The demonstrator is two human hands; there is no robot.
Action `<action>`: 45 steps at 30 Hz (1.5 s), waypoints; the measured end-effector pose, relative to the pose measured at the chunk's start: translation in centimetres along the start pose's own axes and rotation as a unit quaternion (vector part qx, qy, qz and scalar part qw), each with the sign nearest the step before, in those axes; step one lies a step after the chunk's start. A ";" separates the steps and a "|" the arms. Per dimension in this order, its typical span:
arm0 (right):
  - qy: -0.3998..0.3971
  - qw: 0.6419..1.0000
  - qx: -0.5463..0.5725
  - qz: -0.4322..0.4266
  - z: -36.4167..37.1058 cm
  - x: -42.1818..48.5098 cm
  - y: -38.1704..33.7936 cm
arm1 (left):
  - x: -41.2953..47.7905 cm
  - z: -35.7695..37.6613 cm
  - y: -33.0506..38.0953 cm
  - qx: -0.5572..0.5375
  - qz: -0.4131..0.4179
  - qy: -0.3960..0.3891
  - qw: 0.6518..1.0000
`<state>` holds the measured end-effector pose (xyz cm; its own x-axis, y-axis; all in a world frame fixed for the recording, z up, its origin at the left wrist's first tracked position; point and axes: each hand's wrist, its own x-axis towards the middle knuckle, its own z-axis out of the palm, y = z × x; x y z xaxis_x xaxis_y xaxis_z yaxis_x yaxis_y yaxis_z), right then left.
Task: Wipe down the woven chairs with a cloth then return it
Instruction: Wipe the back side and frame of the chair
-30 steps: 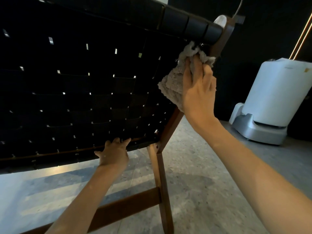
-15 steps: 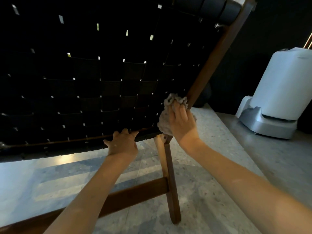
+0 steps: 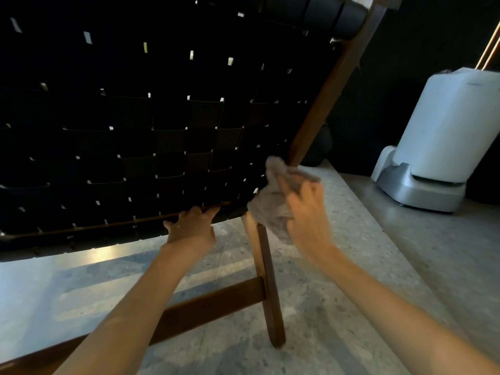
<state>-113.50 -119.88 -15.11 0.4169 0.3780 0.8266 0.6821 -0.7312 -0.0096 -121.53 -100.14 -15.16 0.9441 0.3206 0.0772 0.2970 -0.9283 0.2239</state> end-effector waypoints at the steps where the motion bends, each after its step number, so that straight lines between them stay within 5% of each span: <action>1: 0.057 0.997 0.034 0.043 -2.0 0.1 0.3 | 0.2 0.1 0.4 0.003 -0.002 0.004 1.000; 4: 0.126 0.976 0.095 0.149 -5.9 2.6 -0.1 | 0.4 0.6 1.1 0.003 -0.009 0.017 1.000; 9: 0.212 0.952 0.112 0.190 -8.9 8.9 -0.4 | 1.5 -0.4 3.7 -0.043 0.010 0.068 0.997; 14: 0.187 0.945 0.157 0.215 -8.3 13.4 -0.2 | 2.2 -0.4 4.7 -0.056 0.024 0.091 0.994; 22: 0.228 0.940 0.021 0.254 -0.7 11.0 -0.9 | 2.8 2.2 3.4 -0.025 0.037 0.109 0.993; 24: 0.154 0.958 -0.026 0.241 2.2 7.9 -0.3 | 2.9 3.0 3.5 -0.034 0.052 0.122 0.991; 29: -0.124 0.954 0.108 0.251 7.4 0.8 0.2 | 3.0 5.4 2.8 -0.031 0.097 0.187 0.977; 35: -0.190 0.937 0.123 0.267 13.0 -4.1 0.8 | 3.2 8.5 2.0 0.018 0.142 0.242 0.960; 41: -0.142 0.931 0.135 0.307 16.2 -5.4 1.0 | 3.4 9.4 0.5 0.060 0.185 0.262 0.945; 45: -0.232 0.929 0.083 0.275 15.5 -8.5 1.1 | 3.4 10.2 0.1 0.123 0.183 0.260 0.940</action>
<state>-106.95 -115.12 -30.88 0.9179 0.2062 0.3391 0.3568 -0.8028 -0.4776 -116.84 -101.04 -24.82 0.8110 -0.0386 0.5837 0.0514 -0.9892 -0.1369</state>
